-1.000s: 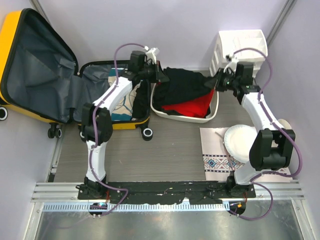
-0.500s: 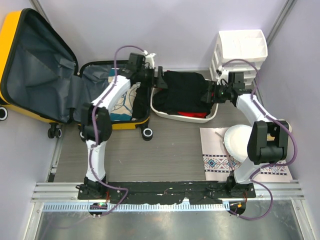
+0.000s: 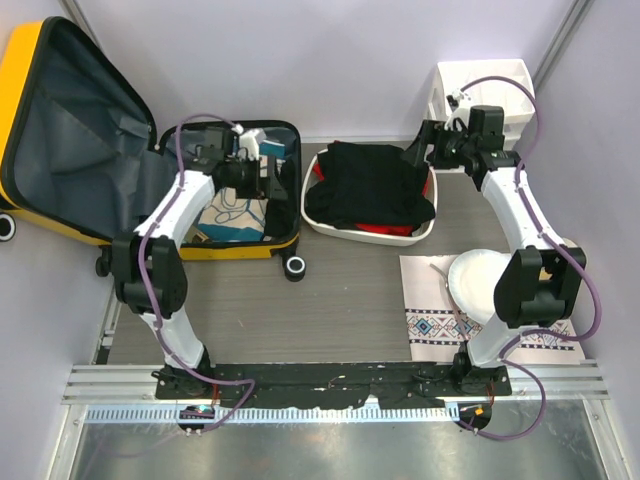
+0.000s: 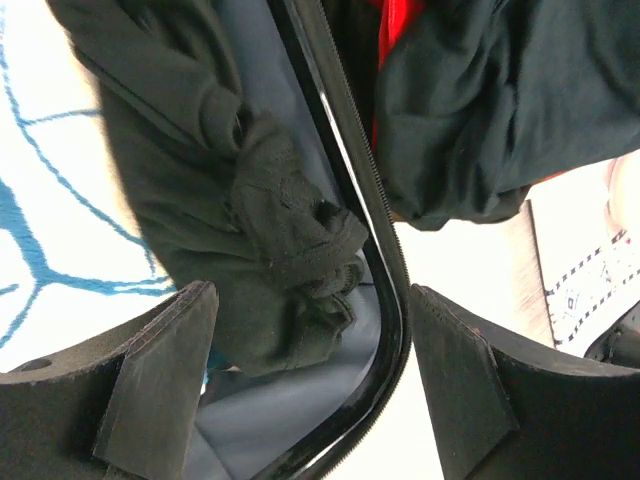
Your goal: Open, take out, and arrange the luggage
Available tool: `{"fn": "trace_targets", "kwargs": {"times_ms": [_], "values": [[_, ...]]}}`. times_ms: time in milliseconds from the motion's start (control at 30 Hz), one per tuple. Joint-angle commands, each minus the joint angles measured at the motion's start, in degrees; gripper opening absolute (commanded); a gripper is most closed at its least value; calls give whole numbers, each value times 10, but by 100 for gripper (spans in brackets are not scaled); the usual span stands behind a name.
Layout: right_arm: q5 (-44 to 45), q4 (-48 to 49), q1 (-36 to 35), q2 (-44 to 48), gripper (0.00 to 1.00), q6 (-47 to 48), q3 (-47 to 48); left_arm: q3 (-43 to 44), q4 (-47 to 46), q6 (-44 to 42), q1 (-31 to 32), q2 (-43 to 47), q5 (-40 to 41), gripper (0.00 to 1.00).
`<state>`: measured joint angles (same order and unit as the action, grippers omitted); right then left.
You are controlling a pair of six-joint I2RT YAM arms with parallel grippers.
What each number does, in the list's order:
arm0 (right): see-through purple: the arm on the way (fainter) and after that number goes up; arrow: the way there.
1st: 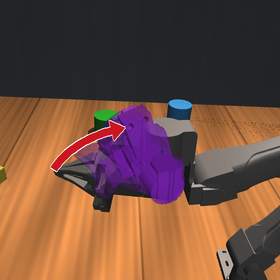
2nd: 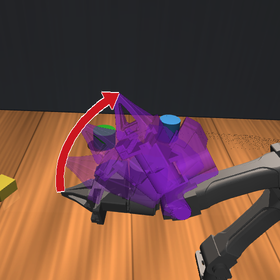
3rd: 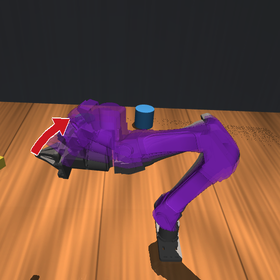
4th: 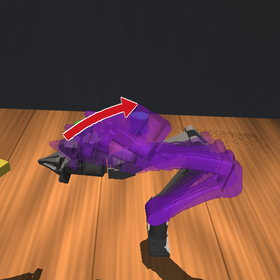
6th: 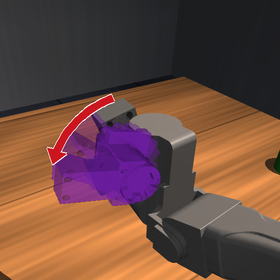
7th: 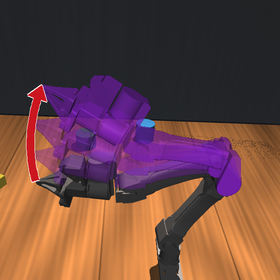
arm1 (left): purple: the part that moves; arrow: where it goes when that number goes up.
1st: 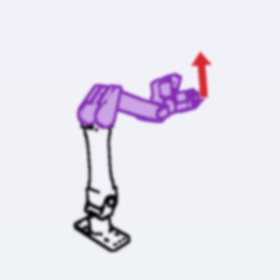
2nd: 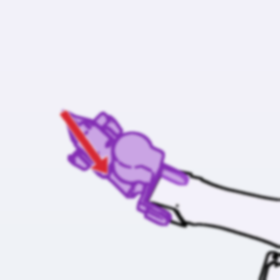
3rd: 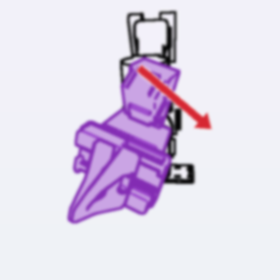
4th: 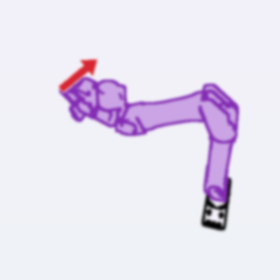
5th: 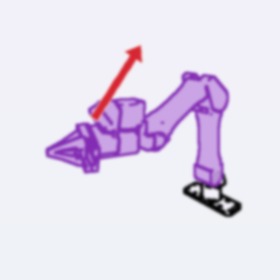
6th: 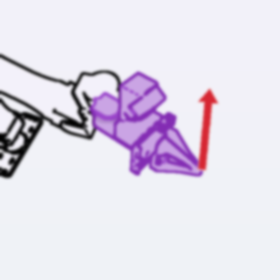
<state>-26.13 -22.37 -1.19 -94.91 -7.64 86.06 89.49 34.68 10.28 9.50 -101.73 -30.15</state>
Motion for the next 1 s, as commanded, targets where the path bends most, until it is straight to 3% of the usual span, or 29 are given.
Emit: {"fn": "trace_targets", "kwargs": {"times_ms": [0,467,567,633,667,700,733,967], "values": [[-13,17,-18,-22,80,-32,56,-13,-15,21,8,-28,5,80],[-22,19,-42,-59,80,-39,92,-50,-47,40,3,-111,48,67],[-25,24,-50,-69,80,-41,100,-49,-49,44,-4,-114,34,56],[-27,26,-53,-75,80,-42,106,-49,-61,51,-15,-112,13,39],[-27,26,-57,-77,80,-44,113,-47,-65,56,-20,-110,-22,27],[-29,26,-57,-84,80,-45,118,-41,-68,58,-25,-104,-42,8],[-30,28,-58,-86,80,-46,120,-37,-69,59,-32,-99,-49,1],[-42,43,-64,-102,77,-59,135,24,-44,41,-38,-37,-92,0]]}}
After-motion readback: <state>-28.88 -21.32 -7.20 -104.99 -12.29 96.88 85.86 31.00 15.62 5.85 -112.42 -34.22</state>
